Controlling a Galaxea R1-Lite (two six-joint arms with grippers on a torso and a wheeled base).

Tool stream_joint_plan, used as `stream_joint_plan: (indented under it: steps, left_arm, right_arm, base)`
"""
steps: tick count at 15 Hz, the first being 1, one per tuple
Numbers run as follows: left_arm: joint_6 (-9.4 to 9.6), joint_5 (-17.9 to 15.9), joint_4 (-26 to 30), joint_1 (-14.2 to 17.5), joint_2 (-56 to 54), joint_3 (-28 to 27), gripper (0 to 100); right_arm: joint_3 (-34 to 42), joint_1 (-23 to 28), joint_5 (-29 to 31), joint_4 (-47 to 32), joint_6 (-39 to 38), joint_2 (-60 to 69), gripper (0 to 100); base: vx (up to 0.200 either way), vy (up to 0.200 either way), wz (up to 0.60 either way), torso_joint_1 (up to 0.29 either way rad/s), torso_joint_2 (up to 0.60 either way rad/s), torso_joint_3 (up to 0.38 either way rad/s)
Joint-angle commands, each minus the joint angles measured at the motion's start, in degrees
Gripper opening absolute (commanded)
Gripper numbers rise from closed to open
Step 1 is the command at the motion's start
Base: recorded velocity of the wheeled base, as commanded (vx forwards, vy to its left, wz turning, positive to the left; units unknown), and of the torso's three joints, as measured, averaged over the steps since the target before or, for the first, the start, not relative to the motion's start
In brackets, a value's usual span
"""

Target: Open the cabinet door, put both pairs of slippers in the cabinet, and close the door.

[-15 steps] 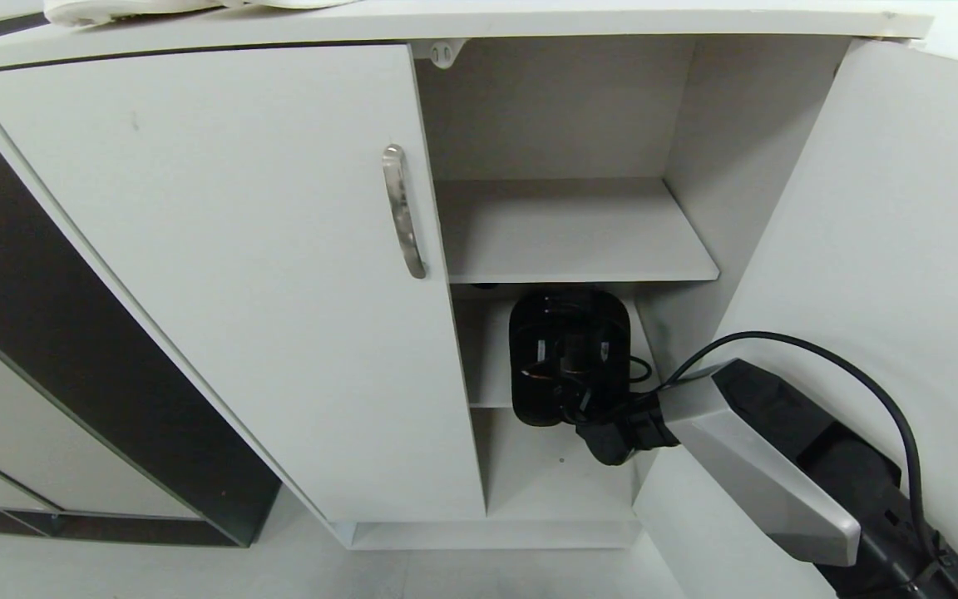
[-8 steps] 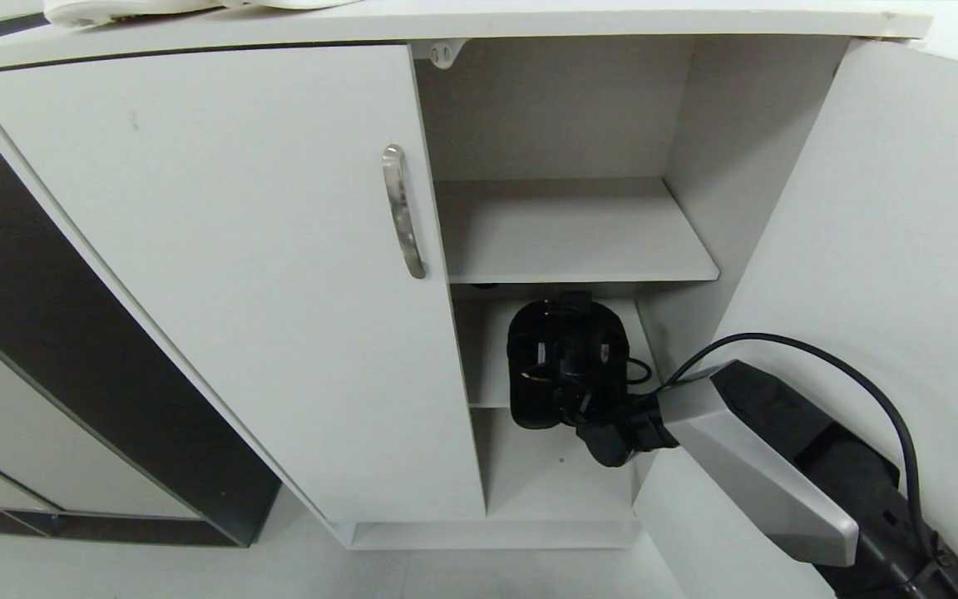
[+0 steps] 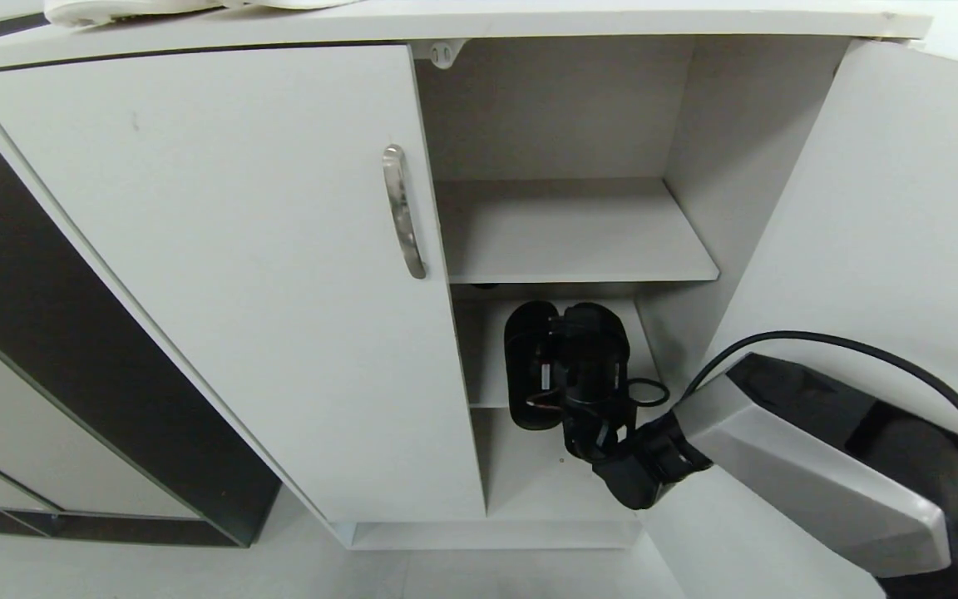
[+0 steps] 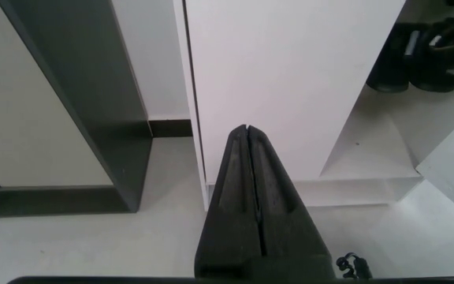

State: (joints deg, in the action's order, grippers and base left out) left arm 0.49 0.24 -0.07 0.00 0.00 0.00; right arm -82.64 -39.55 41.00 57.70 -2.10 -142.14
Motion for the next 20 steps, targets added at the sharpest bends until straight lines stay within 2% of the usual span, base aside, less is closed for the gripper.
stream_joint_plan:
  steps: [1, 3, 4, 5, 11, 20]
  left_arm:
    - [-0.05, 0.0, 0.0, 0.0, 0.1, 0.0, 0]
    - [-0.05, -0.1, 0.0, 0.0, 0.1, 0.0, 0]
    - [0.04, -0.2, 0.0, 0.0, 0.1, 0.0, 0]
    - [0.04, -0.2, 0.0, 0.0, 0.1, 0.0, 0]
    - [-0.05, -0.2, 0.0, 0.0, 0.1, 0.0, 0]
    - [-0.84, -0.4, 0.0, 0.0, 0.1, 0.0, 0]
  right_arm:
    - [14.9, -3.5, 1.5, 7.8, 0.0, 9.0, 100]
    - [24.8, -5.2, 1.7, 13.0, 0.0, 11.7, 100]
    - [26.6, -5.5, 1.7, 14.5, 0.3, 11.7, 100]
    - [26.7, -5.5, 1.7, 14.6, 0.4, 11.7, 100]
    - [27.1, -6.0, 1.7, 14.7, 0.6, 11.7, 100]
    - [29.1, -6.5, 1.7, 15.3, 0.5, 12.1, 100]
  base:
    - [0.000, 0.000, 0.00, 0.000, 0.00, 0.000]
    - [0.000, 0.000, 0.00, 0.000, 0.00, 0.000]
    - [0.000, 0.000, 0.00, 0.000, 0.00, 0.000]
    - [0.000, 0.000, 0.00, 0.000, 0.00, 0.000]
    - [-0.200, 0.000, 0.00, 0.002, 0.00, 0.002]
    - [0.000, 0.000, 0.00, 0.000, 0.00, 0.000]
